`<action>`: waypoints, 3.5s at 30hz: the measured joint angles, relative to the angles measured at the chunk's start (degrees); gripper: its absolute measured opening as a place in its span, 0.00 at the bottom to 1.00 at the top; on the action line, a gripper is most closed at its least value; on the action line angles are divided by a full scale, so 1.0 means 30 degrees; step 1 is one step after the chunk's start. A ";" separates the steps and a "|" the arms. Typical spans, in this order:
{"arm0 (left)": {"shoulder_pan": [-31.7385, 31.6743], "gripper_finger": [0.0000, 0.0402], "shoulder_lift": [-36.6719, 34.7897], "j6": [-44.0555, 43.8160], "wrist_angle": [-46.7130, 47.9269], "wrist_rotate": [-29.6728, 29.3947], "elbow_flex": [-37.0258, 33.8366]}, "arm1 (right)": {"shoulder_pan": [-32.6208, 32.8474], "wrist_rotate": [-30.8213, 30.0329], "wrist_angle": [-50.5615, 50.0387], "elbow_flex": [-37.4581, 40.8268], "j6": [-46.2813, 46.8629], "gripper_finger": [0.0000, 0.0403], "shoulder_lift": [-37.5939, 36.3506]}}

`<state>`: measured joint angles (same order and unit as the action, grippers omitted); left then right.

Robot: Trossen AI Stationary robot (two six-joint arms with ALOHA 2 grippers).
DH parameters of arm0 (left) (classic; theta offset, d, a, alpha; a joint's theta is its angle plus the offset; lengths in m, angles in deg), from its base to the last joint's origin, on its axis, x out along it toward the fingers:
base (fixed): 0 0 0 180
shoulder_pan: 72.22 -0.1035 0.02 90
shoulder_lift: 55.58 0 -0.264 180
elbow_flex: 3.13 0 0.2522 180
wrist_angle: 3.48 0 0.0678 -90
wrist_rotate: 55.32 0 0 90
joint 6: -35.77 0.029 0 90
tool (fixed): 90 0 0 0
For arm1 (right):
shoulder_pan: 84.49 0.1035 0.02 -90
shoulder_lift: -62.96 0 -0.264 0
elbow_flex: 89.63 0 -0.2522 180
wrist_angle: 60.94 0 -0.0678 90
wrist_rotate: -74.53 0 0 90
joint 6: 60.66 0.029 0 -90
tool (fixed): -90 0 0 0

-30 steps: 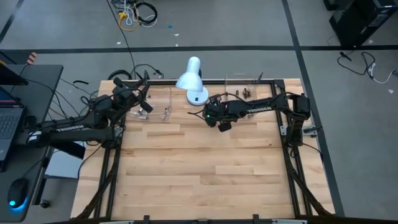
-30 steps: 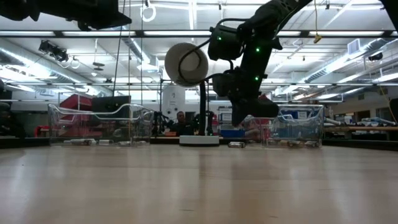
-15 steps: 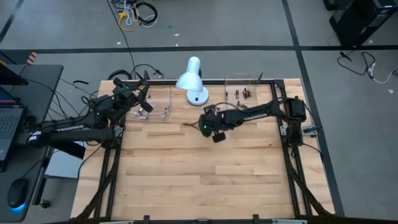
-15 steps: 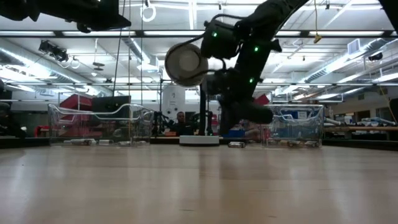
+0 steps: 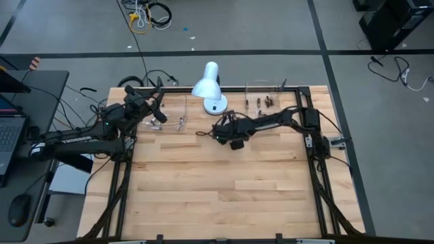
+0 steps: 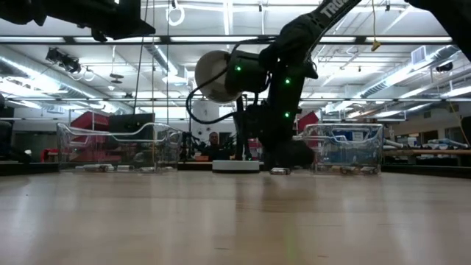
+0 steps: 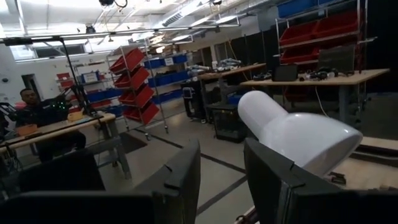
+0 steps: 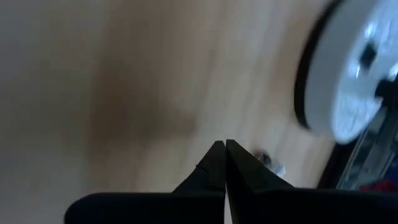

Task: Sort batteries
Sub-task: Put the silver battery in the transparent bin

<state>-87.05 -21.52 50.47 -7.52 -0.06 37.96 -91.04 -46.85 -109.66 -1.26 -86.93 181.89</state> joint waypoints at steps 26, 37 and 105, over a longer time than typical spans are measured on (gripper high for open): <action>0.0000 0.30 0.0000 0.0000 0.0537 -0.0051 0.0000 | -0.3139 -0.1364 -0.1516 -0.0278 0.2331 0.00 0.0003; 0.0000 0.30 0.0002 -0.0051 0.1015 -0.0058 0.0000 | -0.3904 0.0758 -0.1066 -0.0271 0.2397 0.00 0.0003; 0.8797 0.05 0.4248 -0.4614 1.0595 0.2557 0.1049 | 0.2671 0.6197 1.1819 0.2097 1.0646 0.37 0.0041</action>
<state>-60.66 -8.77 36.63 24.27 7.61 41.11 -83.03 -28.27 -74.20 5.04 -55.00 182.01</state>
